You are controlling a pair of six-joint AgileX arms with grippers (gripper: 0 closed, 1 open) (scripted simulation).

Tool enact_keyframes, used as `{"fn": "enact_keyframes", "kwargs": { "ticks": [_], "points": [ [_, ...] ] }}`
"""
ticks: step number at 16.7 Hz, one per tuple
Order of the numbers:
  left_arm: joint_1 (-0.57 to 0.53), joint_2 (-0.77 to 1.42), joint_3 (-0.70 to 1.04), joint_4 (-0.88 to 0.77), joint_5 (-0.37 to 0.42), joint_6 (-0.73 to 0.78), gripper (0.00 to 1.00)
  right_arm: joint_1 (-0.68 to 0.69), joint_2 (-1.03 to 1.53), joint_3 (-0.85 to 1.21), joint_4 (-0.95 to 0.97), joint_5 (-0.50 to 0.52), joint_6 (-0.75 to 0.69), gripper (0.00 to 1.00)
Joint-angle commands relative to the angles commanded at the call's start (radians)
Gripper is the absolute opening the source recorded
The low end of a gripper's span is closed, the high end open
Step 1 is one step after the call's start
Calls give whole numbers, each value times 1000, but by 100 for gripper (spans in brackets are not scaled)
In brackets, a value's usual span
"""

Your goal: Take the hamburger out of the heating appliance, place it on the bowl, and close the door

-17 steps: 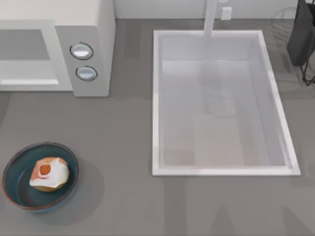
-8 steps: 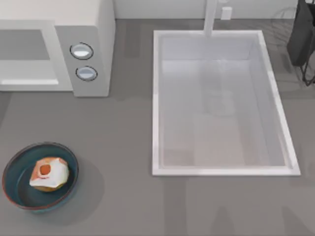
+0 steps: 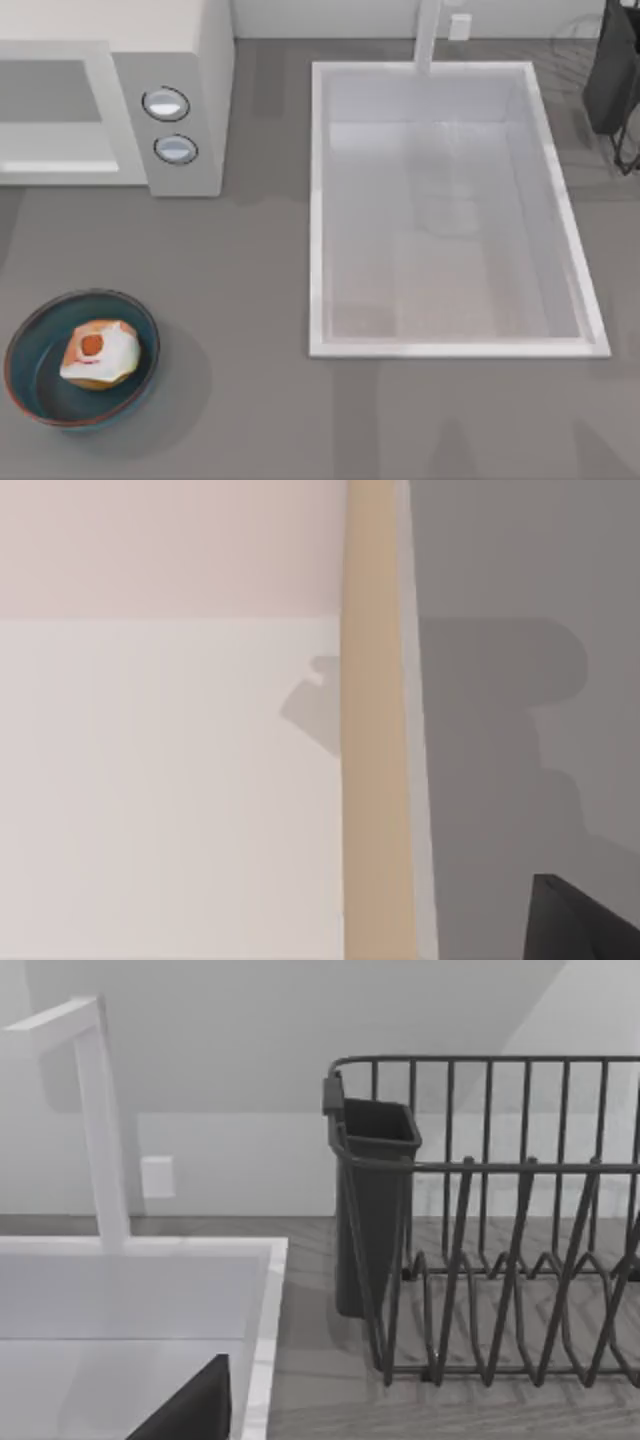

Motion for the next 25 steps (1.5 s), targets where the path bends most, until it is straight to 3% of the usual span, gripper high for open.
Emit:
{"fn": "enact_keyframes", "kwargs": {
  "ticks": [4,11,18,25],
  "points": [
    [-26,-44,-38,20,-11,-27,0,0,0,0,0,0,0,100],
    [-168,-293,-345,157,-82,-182,0,0,0,0,0,0,0,100],
    [-196,-332,-389,177,-100,-216,0,0,0,0,0,0,0,100],
    [-474,-596,-603,251,-259,-469,0,0,0,0,0,0,0,100]
  ]
}}
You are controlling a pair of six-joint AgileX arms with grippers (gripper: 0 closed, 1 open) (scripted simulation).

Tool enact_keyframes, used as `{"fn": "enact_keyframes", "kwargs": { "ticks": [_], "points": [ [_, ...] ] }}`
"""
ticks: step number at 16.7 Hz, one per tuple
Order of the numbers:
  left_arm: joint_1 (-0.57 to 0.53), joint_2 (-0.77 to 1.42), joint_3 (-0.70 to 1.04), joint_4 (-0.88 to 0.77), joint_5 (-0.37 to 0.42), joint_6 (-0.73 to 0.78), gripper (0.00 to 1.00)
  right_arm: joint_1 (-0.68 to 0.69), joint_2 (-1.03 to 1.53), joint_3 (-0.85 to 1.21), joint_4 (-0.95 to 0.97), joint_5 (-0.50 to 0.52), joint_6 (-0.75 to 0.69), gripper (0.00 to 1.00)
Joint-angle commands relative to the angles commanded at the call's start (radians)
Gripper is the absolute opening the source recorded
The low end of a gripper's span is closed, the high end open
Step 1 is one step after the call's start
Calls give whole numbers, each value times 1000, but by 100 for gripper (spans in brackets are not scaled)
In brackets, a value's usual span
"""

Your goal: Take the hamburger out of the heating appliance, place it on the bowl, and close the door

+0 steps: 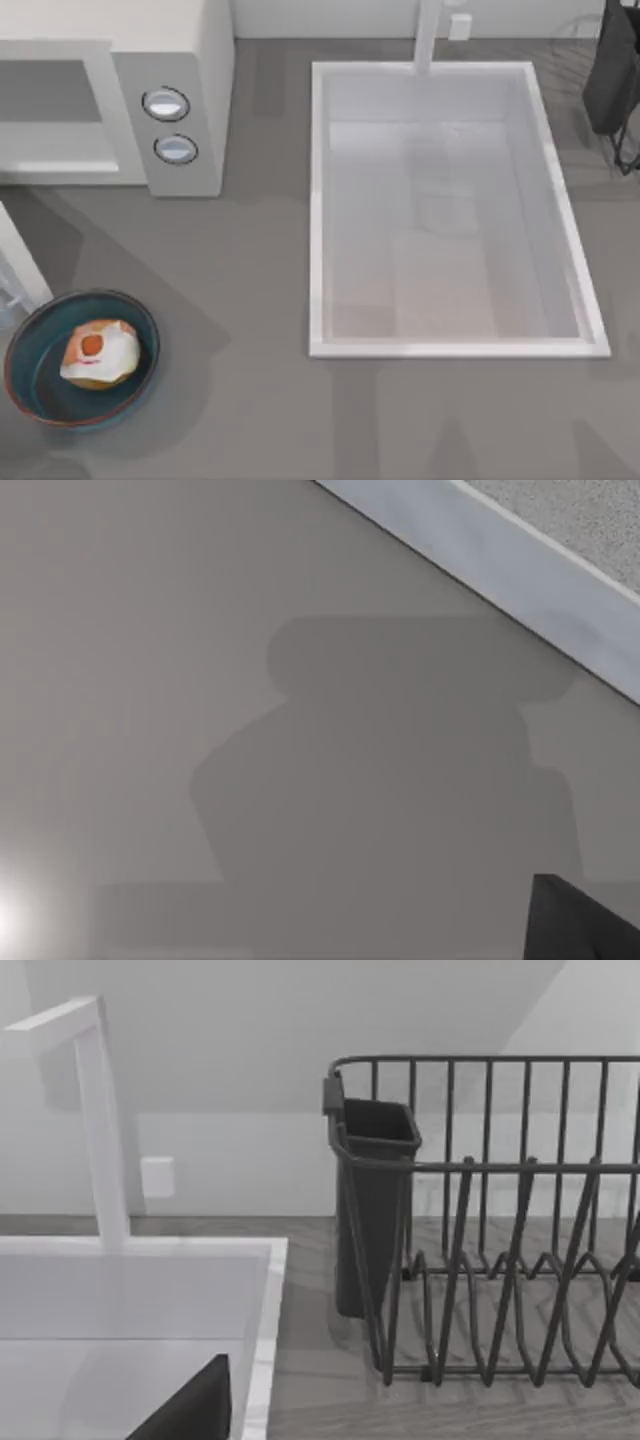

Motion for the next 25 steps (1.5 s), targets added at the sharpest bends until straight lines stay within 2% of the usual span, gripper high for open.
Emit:
{"fn": "enact_keyframes", "kwargs": {
  "ticks": [2,7,9,11,16,18,20,25],
  "points": [
    [-34,-33,-33,12,-25,-34,0,0,0,0,0,0,0,100],
    [-34,-31,-33,10,-24,-37,0,0,0,0,0,0,0,100],
    [-69,-42,-40,11,-52,-67,0,0,0,0,0,0,0,100],
    [-146,-65,-54,13,-105,-126,0,0,0,0,0,0,0,100],
    [-440,-153,-105,19,-289,-328,0,0,0,0,0,0,0,100],
    [-525,-185,-124,22,-351,-397,0,0,0,0,0,0,0,100],
    [-566,-205,-135,23,-388,-436,0,0,0,0,0,0,0,100],
    [-568,-200,-130,25,-388,-440,0,0,0,0,0,0,0,100]
  ]
}}
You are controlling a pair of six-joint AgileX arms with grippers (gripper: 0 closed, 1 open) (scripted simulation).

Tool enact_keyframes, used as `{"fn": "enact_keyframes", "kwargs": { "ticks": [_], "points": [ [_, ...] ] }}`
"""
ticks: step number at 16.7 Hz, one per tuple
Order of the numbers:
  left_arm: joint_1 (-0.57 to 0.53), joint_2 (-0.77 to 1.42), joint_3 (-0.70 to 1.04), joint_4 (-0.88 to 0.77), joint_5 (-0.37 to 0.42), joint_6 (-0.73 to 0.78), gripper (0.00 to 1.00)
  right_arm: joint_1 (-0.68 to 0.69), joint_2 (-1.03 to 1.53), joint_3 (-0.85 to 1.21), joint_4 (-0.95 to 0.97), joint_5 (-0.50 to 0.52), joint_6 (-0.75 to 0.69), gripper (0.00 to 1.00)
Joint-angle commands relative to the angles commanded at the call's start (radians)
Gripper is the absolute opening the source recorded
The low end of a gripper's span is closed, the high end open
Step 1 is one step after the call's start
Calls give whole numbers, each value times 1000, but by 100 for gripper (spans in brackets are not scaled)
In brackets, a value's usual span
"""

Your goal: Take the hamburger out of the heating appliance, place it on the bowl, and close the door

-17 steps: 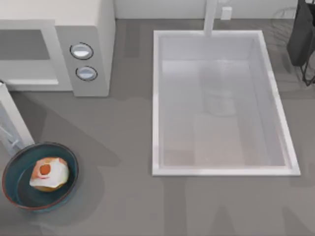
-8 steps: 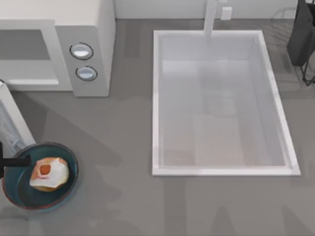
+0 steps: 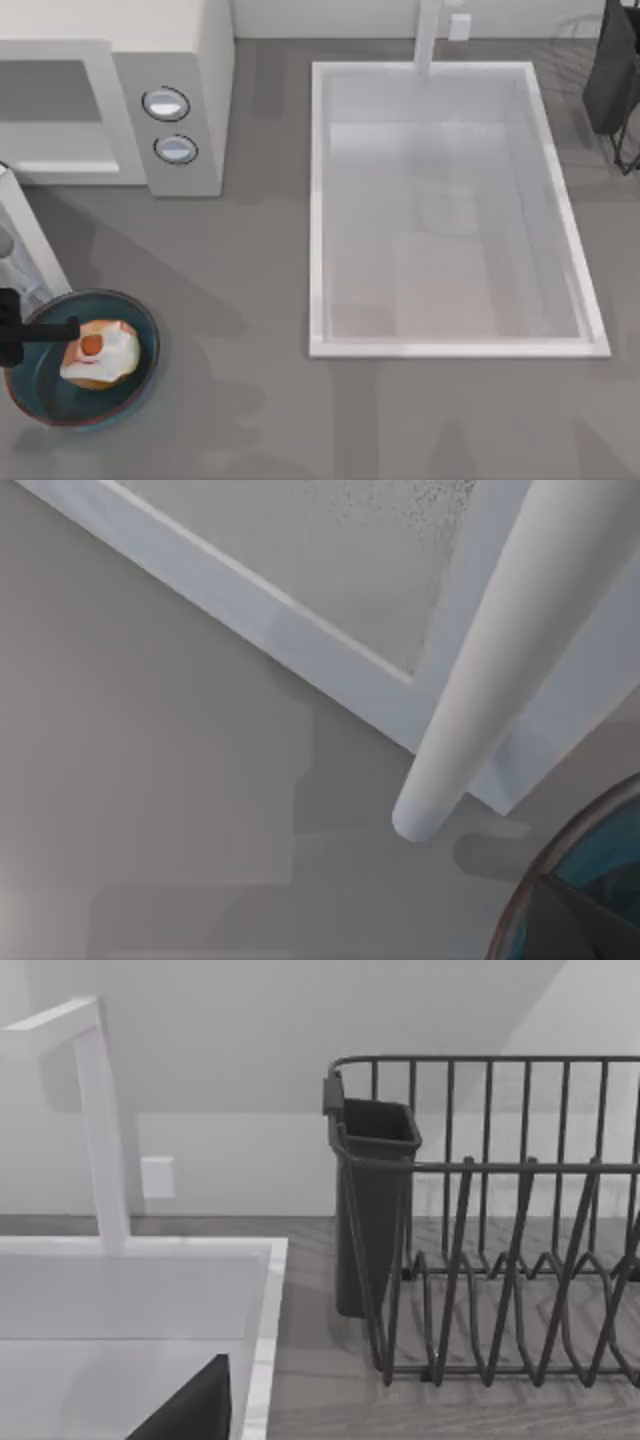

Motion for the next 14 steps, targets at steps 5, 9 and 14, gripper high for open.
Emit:
{"fn": "enact_keyframes", "kwargs": {
  "ticks": [5,9,14],
  "points": [
    [-4,173,107,74,-1,0,0,0,0,0,0,0,0,100],
    [-9,414,229,164,-3,-1,0,0,0,0,0,0,0,100],
    [-11,513,297,216,-4,-1,0,0,0,0,0,0,0,100]
  ]
}}
